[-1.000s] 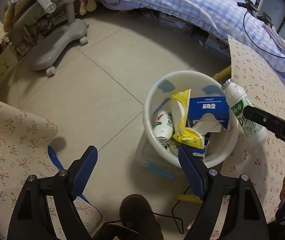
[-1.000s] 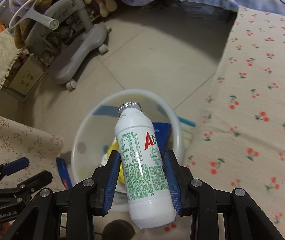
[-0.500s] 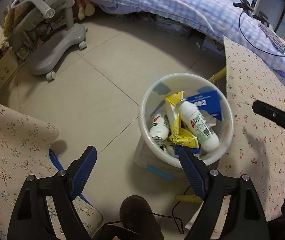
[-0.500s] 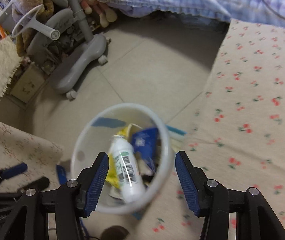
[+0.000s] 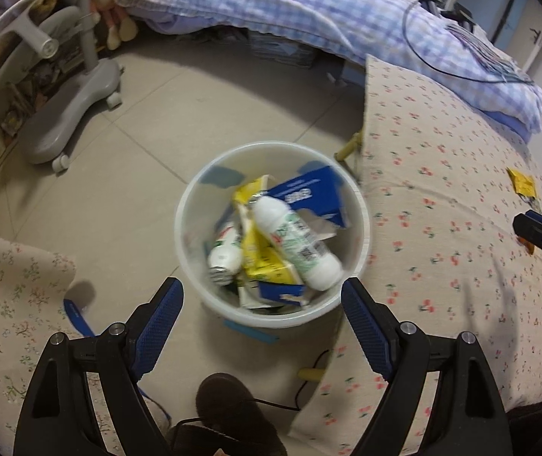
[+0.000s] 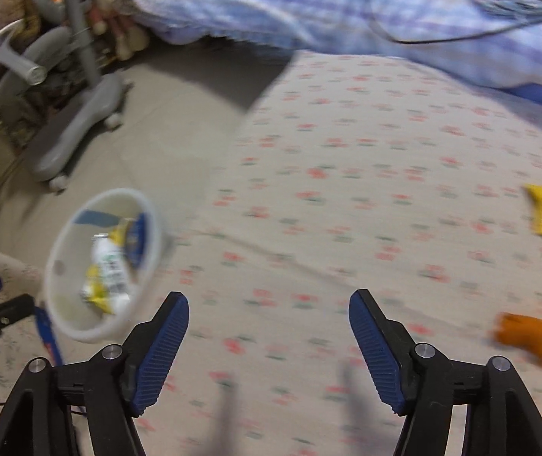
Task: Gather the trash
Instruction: 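Move the right tool to the orange peel and grasp it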
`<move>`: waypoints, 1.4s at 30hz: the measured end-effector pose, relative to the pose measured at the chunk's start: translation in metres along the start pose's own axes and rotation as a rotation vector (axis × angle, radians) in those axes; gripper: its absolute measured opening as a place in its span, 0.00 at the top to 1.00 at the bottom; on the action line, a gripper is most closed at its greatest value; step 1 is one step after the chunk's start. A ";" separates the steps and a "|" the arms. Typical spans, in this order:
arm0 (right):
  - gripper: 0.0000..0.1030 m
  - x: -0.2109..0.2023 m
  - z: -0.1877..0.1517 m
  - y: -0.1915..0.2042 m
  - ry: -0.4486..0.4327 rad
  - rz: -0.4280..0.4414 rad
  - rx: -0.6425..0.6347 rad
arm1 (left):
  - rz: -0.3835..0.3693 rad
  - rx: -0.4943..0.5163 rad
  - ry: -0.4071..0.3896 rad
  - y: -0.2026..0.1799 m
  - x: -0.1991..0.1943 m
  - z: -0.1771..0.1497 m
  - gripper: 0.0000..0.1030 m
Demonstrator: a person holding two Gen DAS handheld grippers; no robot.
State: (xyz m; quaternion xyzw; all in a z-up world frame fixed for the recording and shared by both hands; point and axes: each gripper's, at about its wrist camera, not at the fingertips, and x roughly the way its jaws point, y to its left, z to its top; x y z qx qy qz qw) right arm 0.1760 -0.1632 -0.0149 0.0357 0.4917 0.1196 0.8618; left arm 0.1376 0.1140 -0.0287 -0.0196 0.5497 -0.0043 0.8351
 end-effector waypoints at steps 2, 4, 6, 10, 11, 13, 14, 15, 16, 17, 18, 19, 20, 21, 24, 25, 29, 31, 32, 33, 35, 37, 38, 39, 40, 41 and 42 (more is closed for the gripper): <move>0.27 -0.007 -0.003 -0.023 0.005 -0.041 0.024 | -0.011 0.014 0.004 -0.011 0.001 0.001 0.02; 0.27 -0.012 -0.007 -0.044 0.012 -0.077 0.041 | -0.026 0.031 0.007 -0.022 0.001 0.003 0.01; 0.27 -0.016 -0.010 -0.062 0.020 -0.117 0.053 | -0.034 0.043 0.009 -0.032 0.002 0.004 0.01; 0.27 -0.021 -0.017 -0.104 0.041 -0.184 0.090 | -0.044 0.065 0.014 -0.051 0.003 0.005 0.01; 0.27 -0.022 -0.018 -0.112 0.047 -0.191 0.104 | -0.047 0.068 0.016 -0.054 0.003 0.005 0.01; 0.27 -0.021 -0.020 -0.129 0.059 -0.202 0.133 | -0.058 0.071 0.022 -0.061 0.004 0.006 0.01; 0.27 -0.019 -0.021 -0.137 0.072 -0.208 0.146 | -0.064 0.071 0.026 -0.063 0.005 0.006 0.01; 0.27 -0.017 -0.022 -0.142 0.080 -0.211 0.153 | -0.069 0.070 0.030 -0.065 0.005 0.006 0.01; 0.27 -0.015 -0.024 -0.148 0.089 -0.217 0.162 | -0.076 0.069 0.034 -0.067 0.006 0.006 0.01; 0.27 -0.012 -0.025 -0.153 0.096 -0.229 0.172 | -0.080 0.069 0.037 -0.069 0.007 0.006 0.01; 0.27 -0.009 -0.027 -0.157 0.106 -0.237 0.179 | -0.084 0.068 0.039 -0.072 0.008 0.006 0.01; 0.27 -0.005 -0.029 -0.161 0.118 -0.236 0.188 | -0.088 0.067 0.042 -0.074 0.008 0.007 0.01; 0.27 -0.002 -0.030 -0.163 0.125 -0.232 0.199 | -0.092 0.066 0.044 -0.075 0.009 0.007 0.01; 0.27 0.001 -0.031 -0.167 0.134 -0.226 0.213 | -0.095 0.064 0.046 -0.077 0.009 0.007 0.01; 0.27 0.008 -0.032 -0.174 0.141 -0.235 0.234 | -0.105 0.057 0.055 -0.082 0.012 0.008 0.01; 0.27 0.009 -0.032 -0.175 0.139 -0.243 0.237 | -0.110 0.056 0.060 -0.084 0.013 0.009 0.01; 0.39 0.010 -0.033 -0.179 0.128 -0.251 0.245 | -0.121 0.056 0.069 -0.091 0.016 0.010 0.01; 0.54 0.015 -0.033 -0.177 0.148 -0.251 0.237 | -0.125 0.058 0.073 -0.097 0.018 0.011 0.01; 0.56 0.015 -0.033 -0.176 0.145 -0.260 0.228 | -0.127 0.058 0.074 -0.100 0.018 0.011 0.01; 0.67 0.014 -0.033 -0.174 0.142 -0.259 0.220 | -0.130 0.058 0.075 -0.103 0.019 0.012 0.01; 0.76 0.013 -0.032 -0.174 0.141 -0.240 0.229 | -0.137 0.056 0.073 -0.110 0.019 0.014 0.01; 0.78 0.010 -0.033 -0.176 0.138 -0.229 0.242 | -0.147 0.057 0.068 -0.119 0.018 0.015 0.01; 0.78 0.006 -0.034 -0.177 0.135 -0.224 0.250 | -0.153 0.056 0.065 -0.123 0.018 0.016 0.01; 0.78 0.001 -0.036 -0.180 0.130 -0.224 0.264 | -0.157 0.054 0.063 -0.129 0.018 0.017 0.01; 0.78 -0.006 -0.038 -0.183 0.125 -0.225 0.280 | -0.160 0.057 0.061 -0.138 0.018 0.018 0.01; 0.78 -0.010 -0.040 -0.187 0.121 -0.225 0.292 | -0.163 0.062 0.057 -0.145 0.018 0.020 0.01; 0.78 -0.017 -0.042 -0.193 0.115 -0.224 0.308 | -0.168 0.074 0.051 -0.155 0.018 0.022 0.01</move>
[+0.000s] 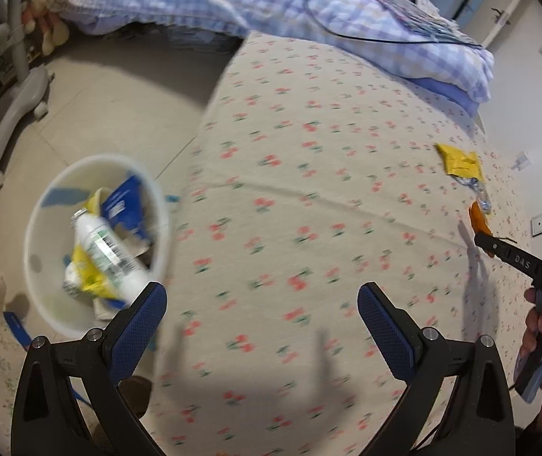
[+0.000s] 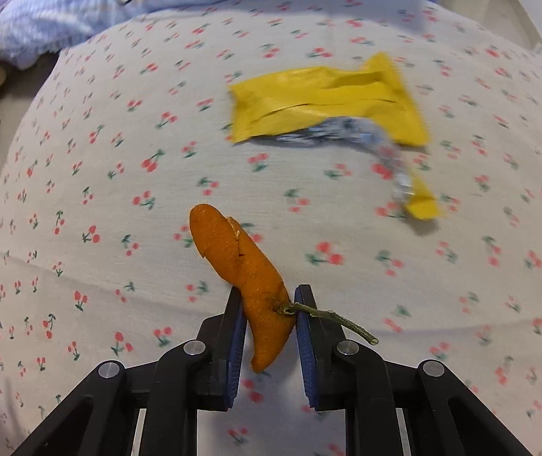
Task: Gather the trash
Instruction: 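Move the right tool to the orange peel and grasp it, then grasp the yellow wrapper with the left tool while the right tool holds the peel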
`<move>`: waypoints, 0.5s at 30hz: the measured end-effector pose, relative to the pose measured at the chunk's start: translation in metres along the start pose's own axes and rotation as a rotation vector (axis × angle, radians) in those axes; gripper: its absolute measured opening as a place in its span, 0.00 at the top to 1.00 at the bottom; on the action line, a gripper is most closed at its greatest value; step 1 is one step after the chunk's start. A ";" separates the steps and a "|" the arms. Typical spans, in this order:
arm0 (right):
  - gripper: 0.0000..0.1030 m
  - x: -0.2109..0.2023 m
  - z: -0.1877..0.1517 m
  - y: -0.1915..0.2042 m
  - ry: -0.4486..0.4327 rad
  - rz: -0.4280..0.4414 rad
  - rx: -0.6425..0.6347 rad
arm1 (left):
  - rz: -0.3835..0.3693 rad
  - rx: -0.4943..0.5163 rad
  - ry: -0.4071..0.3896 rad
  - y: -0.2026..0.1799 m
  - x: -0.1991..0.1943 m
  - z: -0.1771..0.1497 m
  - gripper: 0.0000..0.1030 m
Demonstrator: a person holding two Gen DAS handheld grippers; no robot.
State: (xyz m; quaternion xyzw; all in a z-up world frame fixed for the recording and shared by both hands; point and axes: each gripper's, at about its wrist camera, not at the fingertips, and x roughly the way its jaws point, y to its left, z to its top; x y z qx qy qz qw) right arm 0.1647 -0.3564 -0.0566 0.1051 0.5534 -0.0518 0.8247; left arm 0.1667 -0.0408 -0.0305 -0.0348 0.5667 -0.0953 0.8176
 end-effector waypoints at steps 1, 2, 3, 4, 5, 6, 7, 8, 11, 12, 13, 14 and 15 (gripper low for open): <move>0.78 -0.003 -0.001 -0.006 -0.004 -0.001 0.011 | -0.009 0.019 -0.006 -0.012 0.002 0.003 0.01; 0.78 -0.007 -0.001 -0.013 -0.009 -0.003 0.021 | -0.015 0.038 -0.013 -0.023 0.003 0.006 0.01; 0.78 -0.012 -0.002 -0.023 -0.017 -0.004 0.037 | -0.023 0.068 -0.021 -0.039 0.006 0.010 0.01; 0.78 -0.015 -0.003 -0.033 -0.021 -0.007 0.056 | -0.029 0.089 -0.026 -0.050 0.008 0.012 0.01; 0.78 -0.016 -0.003 -0.039 -0.021 -0.013 0.069 | -0.034 0.104 -0.034 -0.063 0.011 0.014 0.01; 0.78 -0.018 -0.005 -0.047 -0.019 -0.017 0.079 | -0.044 0.114 -0.041 -0.075 0.015 0.017 0.01; 0.78 -0.021 -0.006 -0.056 -0.018 -0.014 0.092 | -0.059 0.130 -0.037 -0.090 0.021 0.021 0.01; 0.78 -0.023 -0.007 -0.063 -0.019 -0.009 0.106 | -0.068 0.146 -0.031 -0.101 0.026 0.024 0.01; 0.78 -0.034 -0.012 -0.089 -0.027 0.020 0.168 | -0.058 0.220 -0.042 -0.141 0.042 0.032 0.01; 0.78 -0.037 -0.013 -0.095 -0.032 0.025 0.181 | -0.049 0.244 -0.051 -0.153 0.047 0.035 0.01; 0.78 -0.041 -0.014 -0.102 -0.041 0.027 0.191 | -0.041 0.267 -0.063 -0.166 0.053 0.038 0.02; 0.78 -0.044 -0.015 -0.107 -0.047 0.026 0.194 | -0.038 0.283 -0.074 -0.174 0.057 0.041 0.02; 0.78 -0.047 -0.016 -0.112 -0.051 0.024 0.195 | -0.039 0.297 -0.084 -0.184 0.063 0.045 0.02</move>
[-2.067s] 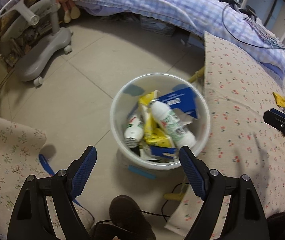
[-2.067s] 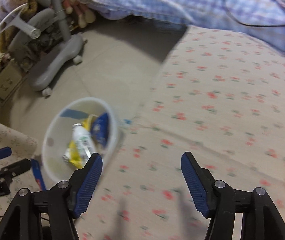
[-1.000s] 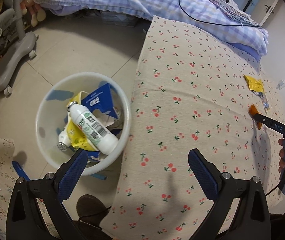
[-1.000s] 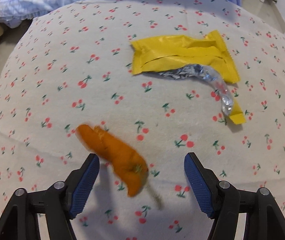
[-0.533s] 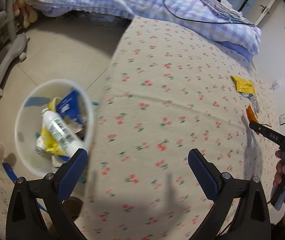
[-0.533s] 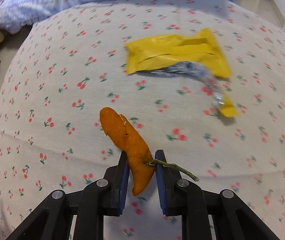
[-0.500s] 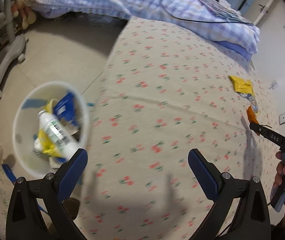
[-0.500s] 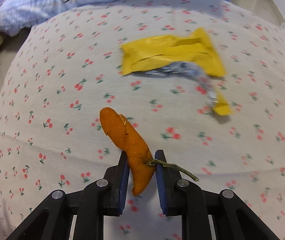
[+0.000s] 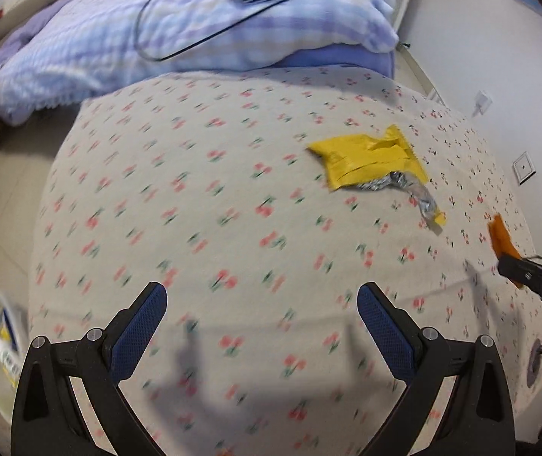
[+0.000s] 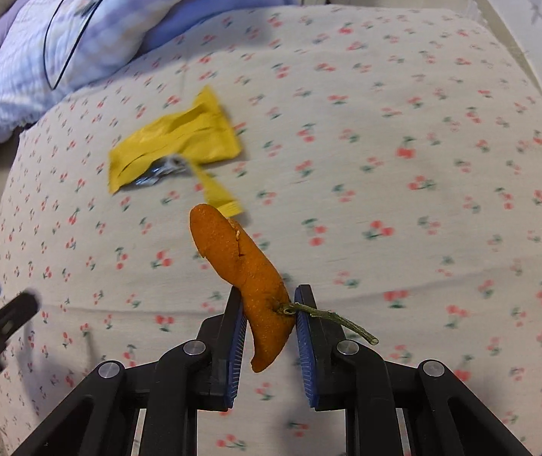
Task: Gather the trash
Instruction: 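Grasp the yellow wrapper with the left tool while the right tool holds the peel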
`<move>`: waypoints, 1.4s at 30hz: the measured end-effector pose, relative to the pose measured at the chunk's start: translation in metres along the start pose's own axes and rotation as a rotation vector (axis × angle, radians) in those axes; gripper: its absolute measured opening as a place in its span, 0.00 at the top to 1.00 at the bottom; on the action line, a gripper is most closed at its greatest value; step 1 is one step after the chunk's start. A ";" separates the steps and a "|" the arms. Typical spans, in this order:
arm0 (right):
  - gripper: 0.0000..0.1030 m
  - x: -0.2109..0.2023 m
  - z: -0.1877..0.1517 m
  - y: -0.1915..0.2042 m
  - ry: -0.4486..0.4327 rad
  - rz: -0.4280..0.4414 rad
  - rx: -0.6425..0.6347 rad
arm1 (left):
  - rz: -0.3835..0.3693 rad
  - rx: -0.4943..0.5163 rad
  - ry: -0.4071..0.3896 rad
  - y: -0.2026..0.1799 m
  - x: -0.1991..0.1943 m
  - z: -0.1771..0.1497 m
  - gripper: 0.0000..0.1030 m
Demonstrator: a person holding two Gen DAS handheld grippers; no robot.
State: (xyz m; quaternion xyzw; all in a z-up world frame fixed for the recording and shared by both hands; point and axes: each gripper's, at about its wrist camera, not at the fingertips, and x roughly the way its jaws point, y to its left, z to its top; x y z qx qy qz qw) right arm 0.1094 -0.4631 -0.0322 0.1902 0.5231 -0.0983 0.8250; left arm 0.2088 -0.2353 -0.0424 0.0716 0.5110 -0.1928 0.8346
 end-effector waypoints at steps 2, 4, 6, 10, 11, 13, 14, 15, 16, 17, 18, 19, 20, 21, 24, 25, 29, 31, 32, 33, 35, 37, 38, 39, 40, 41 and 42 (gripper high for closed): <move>0.78 -0.004 0.000 -0.009 -0.006 -0.004 -0.001 | -0.004 0.019 -0.019 -0.014 0.015 0.012 0.02; 0.78 -0.005 0.000 -0.017 -0.004 0.001 0.009 | -0.019 0.038 -0.038 -0.025 0.029 0.024 0.03; 0.78 -0.006 0.000 -0.026 -0.001 0.007 0.022 | -0.037 0.048 -0.073 -0.031 0.038 0.033 0.08; 0.78 -0.006 0.000 -0.045 0.006 0.009 0.041 | -0.112 0.017 -0.119 -0.042 0.050 0.050 0.13; 0.78 -0.006 0.000 -0.048 0.007 0.010 0.046 | -0.115 0.014 -0.123 -0.044 0.051 0.053 0.14; 0.78 -0.006 0.001 -0.056 0.009 0.016 0.062 | -0.125 0.006 -0.127 -0.049 0.057 0.059 0.22; 0.78 -0.006 0.001 -0.059 0.010 0.019 0.068 | -0.130 0.006 -0.127 -0.052 0.061 0.062 0.24; 0.78 -0.006 0.001 -0.061 0.011 0.020 0.073 | -0.130 0.008 -0.124 -0.053 0.064 0.063 0.29; 0.78 -0.006 0.000 -0.063 0.012 0.019 0.077 | -0.127 0.010 -0.115 -0.055 0.068 0.064 0.38; 0.78 -0.006 0.000 -0.065 0.013 0.019 0.079 | -0.119 0.010 -0.107 -0.056 0.072 0.064 0.42; 0.78 -0.005 -0.001 -0.066 0.015 0.020 0.080 | -0.096 0.014 -0.117 -0.057 0.073 0.064 0.48; 0.78 -0.005 -0.001 -0.066 0.016 0.020 0.081 | -0.075 0.017 -0.127 -0.058 0.074 0.064 0.56; 0.78 -0.005 -0.001 -0.067 0.017 0.019 0.082 | -0.062 0.014 -0.129 -0.058 0.075 0.066 0.59; 0.78 -0.005 -0.002 -0.067 0.018 0.020 0.082 | -0.056 0.006 -0.130 -0.057 0.075 0.067 0.68; 0.78 -0.005 -0.002 -0.067 0.019 0.021 0.083 | -0.054 -0.021 -0.116 -0.050 0.076 0.071 0.86; 0.78 -0.005 -0.002 -0.066 0.018 0.023 0.083 | -0.060 -0.030 -0.112 -0.047 0.076 0.072 0.92; 0.78 -0.007 -0.003 -0.063 0.014 0.027 0.076 | -0.070 -0.041 -0.116 -0.042 0.073 0.068 1.00; 0.78 -0.007 -0.002 -0.062 0.012 0.026 0.074 | -0.083 -0.045 -0.123 -0.041 0.071 0.065 1.00; 0.78 -0.007 -0.002 -0.061 0.011 0.025 0.075 | -0.086 -0.044 -0.126 -0.041 0.069 0.062 1.00; 0.78 -0.007 -0.002 -0.062 0.010 0.025 0.077 | -0.088 -0.041 -0.127 -0.041 0.068 0.060 1.00; 0.78 -0.007 -0.002 -0.061 0.009 0.028 0.084 | -0.112 -0.040 -0.131 -0.042 0.065 0.059 1.00; 0.78 -0.009 -0.002 -0.061 0.008 0.039 0.092 | -0.133 -0.062 -0.133 -0.041 0.062 0.060 0.99; 0.78 -0.010 -0.002 -0.060 0.006 0.045 0.093 | -0.141 -0.078 -0.131 -0.039 0.061 0.062 0.99; 0.78 -0.011 -0.002 -0.059 0.003 0.049 0.088 | -0.142 -0.085 -0.131 -0.039 0.062 0.064 0.96; 0.78 -0.012 -0.002 -0.058 0.001 0.049 0.084 | -0.140 -0.094 -0.127 -0.039 0.063 0.068 0.83; 0.78 -0.012 -0.003 -0.057 0.000 0.049 0.080 | -0.134 -0.103 -0.126 -0.039 0.064 0.072 0.73; 0.78 -0.013 -0.003 -0.057 0.000 0.051 0.077 | -0.128 -0.117 -0.130 -0.039 0.065 0.076 0.47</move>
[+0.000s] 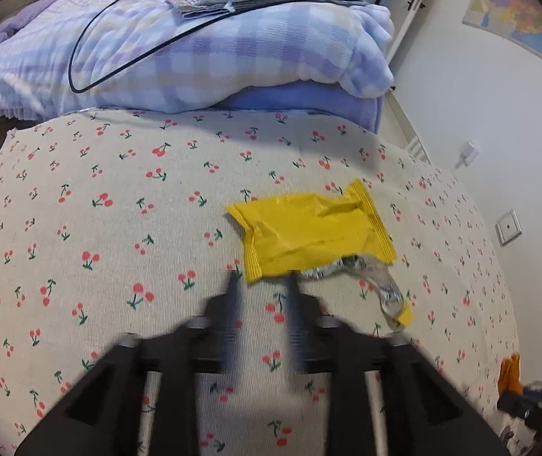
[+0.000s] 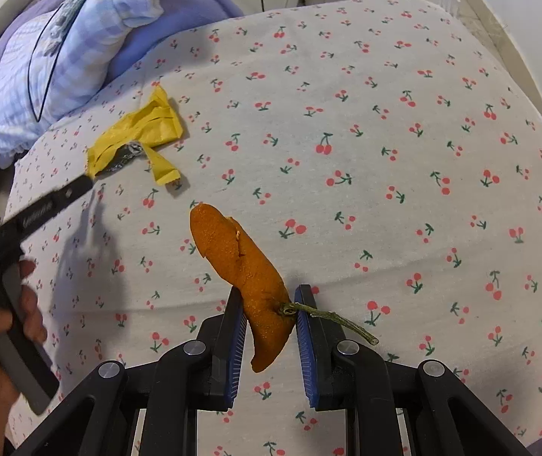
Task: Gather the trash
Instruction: 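Grasp the yellow wrapper with the left tool while the right tool holds the peel, then carry the wrapper and peel to the bin and release both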
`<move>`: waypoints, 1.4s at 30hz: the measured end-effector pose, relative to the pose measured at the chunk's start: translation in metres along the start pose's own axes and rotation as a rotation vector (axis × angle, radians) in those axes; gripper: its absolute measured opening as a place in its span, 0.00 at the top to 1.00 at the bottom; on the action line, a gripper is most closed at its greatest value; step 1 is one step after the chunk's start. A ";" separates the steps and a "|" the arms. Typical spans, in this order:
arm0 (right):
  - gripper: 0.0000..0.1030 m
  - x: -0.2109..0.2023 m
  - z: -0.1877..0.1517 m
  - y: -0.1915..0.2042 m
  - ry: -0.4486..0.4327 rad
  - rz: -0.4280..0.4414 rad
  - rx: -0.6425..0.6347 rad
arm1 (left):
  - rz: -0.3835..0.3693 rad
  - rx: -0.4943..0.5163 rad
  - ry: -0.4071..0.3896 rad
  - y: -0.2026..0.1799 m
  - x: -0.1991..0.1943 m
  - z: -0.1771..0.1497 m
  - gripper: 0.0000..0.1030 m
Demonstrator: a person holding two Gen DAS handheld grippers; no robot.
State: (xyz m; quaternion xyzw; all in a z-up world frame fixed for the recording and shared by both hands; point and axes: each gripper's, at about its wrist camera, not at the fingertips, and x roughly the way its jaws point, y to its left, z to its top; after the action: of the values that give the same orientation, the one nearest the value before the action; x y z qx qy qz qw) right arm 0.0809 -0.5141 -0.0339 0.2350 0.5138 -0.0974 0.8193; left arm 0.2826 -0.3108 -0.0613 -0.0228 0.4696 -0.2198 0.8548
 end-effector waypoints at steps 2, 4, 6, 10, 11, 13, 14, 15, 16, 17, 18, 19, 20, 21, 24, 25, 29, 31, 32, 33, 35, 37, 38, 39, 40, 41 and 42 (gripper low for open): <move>0.78 -0.001 -0.001 -0.002 -0.001 -0.001 -0.002 | -0.020 -0.033 -0.055 -0.001 -0.002 0.006 0.35; 0.78 -0.002 -0.001 -0.008 -0.003 -0.010 0.002 | -0.024 -0.040 -0.078 -0.006 0.002 0.013 0.33; 0.78 -0.002 -0.001 -0.014 -0.002 -0.018 0.010 | 0.023 -0.020 -0.038 -0.014 0.017 0.017 0.33; 0.78 0.003 -0.002 -0.025 0.014 -0.032 0.025 | 0.124 0.062 -0.025 -0.028 0.036 0.014 0.48; 0.78 0.004 -0.002 -0.027 0.017 -0.034 0.025 | 0.153 0.091 -0.036 -0.032 0.038 0.012 0.52; 0.78 0.006 -0.002 -0.030 0.022 -0.039 0.026 | 0.169 0.131 -0.057 -0.039 0.037 0.007 0.68; 0.78 0.006 -0.002 -0.031 0.023 -0.041 0.027 | 0.171 0.143 -0.058 -0.041 0.037 0.006 0.73; 0.78 0.006 -0.001 -0.031 0.022 -0.042 0.028 | 0.168 0.150 -0.054 -0.042 0.036 0.006 0.81; 0.78 0.006 -0.001 -0.032 0.020 -0.042 0.029 | 0.164 0.159 -0.046 -0.043 0.035 0.005 0.86; 0.78 0.005 -0.001 -0.031 0.019 -0.042 0.028 | 0.165 0.165 -0.039 -0.044 0.034 0.004 0.87; 0.78 0.005 -0.002 -0.031 0.018 -0.042 0.027 | 0.162 0.169 -0.029 -0.044 0.031 0.003 0.89; 0.78 0.004 -0.002 -0.029 0.018 -0.041 0.022 | 0.158 0.170 -0.025 -0.043 0.029 0.001 0.90; 0.78 0.004 -0.003 -0.027 0.017 -0.041 0.019 | 0.153 0.168 -0.018 -0.041 0.026 0.000 0.91; 0.78 0.004 -0.003 -0.026 0.016 -0.042 0.015 | 0.144 0.162 -0.011 -0.038 0.020 -0.004 0.91; 0.78 0.001 -0.004 -0.020 0.007 -0.040 0.000 | 0.136 0.151 -0.002 -0.029 0.003 -0.013 0.92; 0.78 -0.001 -0.004 -0.017 0.001 -0.040 -0.004 | 0.134 0.150 -0.002 -0.026 -0.004 -0.017 0.92; 0.78 -0.008 -0.006 -0.006 -0.016 -0.035 -0.029 | 0.123 0.138 -0.007 -0.010 -0.037 -0.031 0.92; 0.78 -0.011 -0.008 0.001 -0.023 -0.032 -0.041 | 0.115 0.131 -0.011 -0.002 -0.055 -0.037 0.92; 0.78 -0.012 -0.009 0.004 -0.026 -0.030 -0.046 | 0.113 0.130 -0.012 0.002 -0.063 -0.040 0.92; 0.78 -0.013 -0.009 0.007 -0.029 -0.029 -0.051 | 0.111 0.128 -0.014 0.006 -0.071 -0.043 0.92; 0.78 -0.016 -0.011 0.015 -0.036 -0.024 -0.062 | 0.107 0.121 -0.014 0.014 -0.088 -0.049 0.92; 0.78 -0.018 -0.013 0.022 -0.041 -0.016 -0.070 | 0.103 0.110 -0.008 0.023 -0.104 -0.056 0.92; 0.78 -0.019 -0.014 0.028 -0.043 -0.009 -0.076 | 0.102 0.104 -0.005 0.028 -0.112 -0.060 0.92; 0.78 -0.020 -0.016 0.032 -0.045 -0.005 -0.083 | 0.101 0.100 -0.004 0.032 -0.120 -0.063 0.92; 0.78 -0.021 -0.017 0.039 -0.049 0.000 -0.094 | 0.101 0.097 -0.003 0.035 -0.126 -0.065 0.92; 0.78 -0.023 -0.018 0.044 -0.052 0.004 -0.104 | 0.101 0.094 -0.002 0.039 -0.132 -0.068 0.92; 0.78 -0.024 -0.020 0.051 -0.056 0.009 -0.115 | 0.103 0.090 0.000 0.043 -0.139 -0.071 0.92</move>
State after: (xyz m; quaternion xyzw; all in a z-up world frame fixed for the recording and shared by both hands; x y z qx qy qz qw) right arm 0.0747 -0.4623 -0.0056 0.1870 0.4945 -0.0708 0.8458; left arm 0.1760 -0.2051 -0.0015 0.0399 0.4597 -0.1966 0.8651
